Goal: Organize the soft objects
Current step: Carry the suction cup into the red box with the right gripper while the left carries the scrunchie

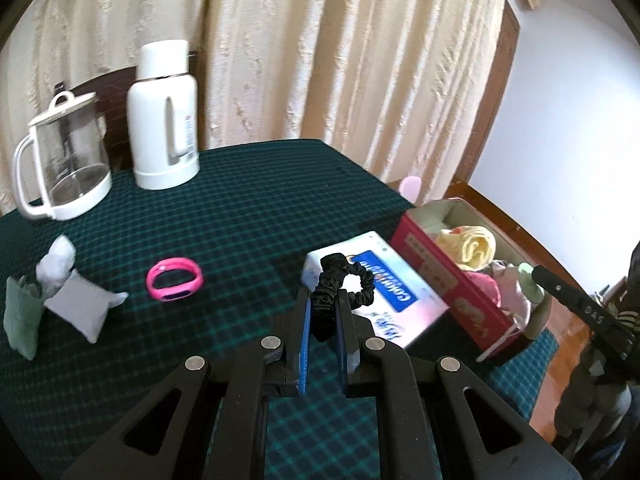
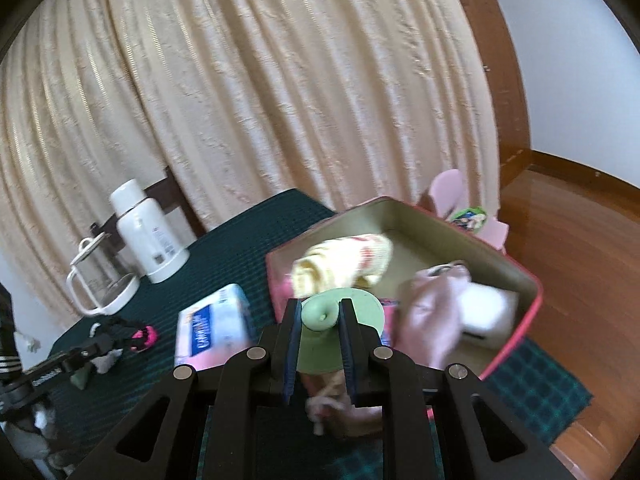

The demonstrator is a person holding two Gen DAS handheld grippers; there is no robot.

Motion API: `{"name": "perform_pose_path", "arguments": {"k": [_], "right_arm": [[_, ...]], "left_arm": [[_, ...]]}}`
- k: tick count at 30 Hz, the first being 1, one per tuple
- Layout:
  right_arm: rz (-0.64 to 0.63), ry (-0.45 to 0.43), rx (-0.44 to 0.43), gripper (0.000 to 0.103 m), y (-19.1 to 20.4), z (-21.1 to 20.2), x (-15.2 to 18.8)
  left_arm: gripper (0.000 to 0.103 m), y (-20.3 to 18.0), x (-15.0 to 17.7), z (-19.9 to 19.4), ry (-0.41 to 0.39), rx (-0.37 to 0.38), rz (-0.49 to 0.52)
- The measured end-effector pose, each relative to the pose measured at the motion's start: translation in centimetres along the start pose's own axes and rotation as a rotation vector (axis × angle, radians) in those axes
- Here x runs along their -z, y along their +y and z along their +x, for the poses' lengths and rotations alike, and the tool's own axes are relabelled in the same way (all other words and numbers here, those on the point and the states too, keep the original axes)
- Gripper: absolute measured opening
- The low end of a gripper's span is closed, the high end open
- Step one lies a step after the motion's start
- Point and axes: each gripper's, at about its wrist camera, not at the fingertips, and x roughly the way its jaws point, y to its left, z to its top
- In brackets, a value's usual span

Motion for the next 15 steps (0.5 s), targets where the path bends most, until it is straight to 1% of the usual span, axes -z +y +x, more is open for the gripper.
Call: {"name": "perform_pose_path", "arguments": {"k": [2,3,5,15], "right_arm": [[0.013,0.001,0.017,0.022,-0.9,0.2,0.1],[0.022,0.004,0.02,0.029,-1.3,0.3,0.1],[0.04,-0.005,0.034,0.035,-2.1,0.1,0.2],[0.068,-0.036,0.068,0.035,-4.4,-1.0,0.2]], "left_arm": [[0.01,-0.9,-0.2,0.2,0.002,0.013,0.015],[0.01,-1.4,-0.3,0.4,0.005,0.021,0.022],[0.01,-2.2,-0.5,0.6,0.009,0.033,0.033],[0.01,-6.7,-1.5,2.1,0.033,0.114,0.109]]}}
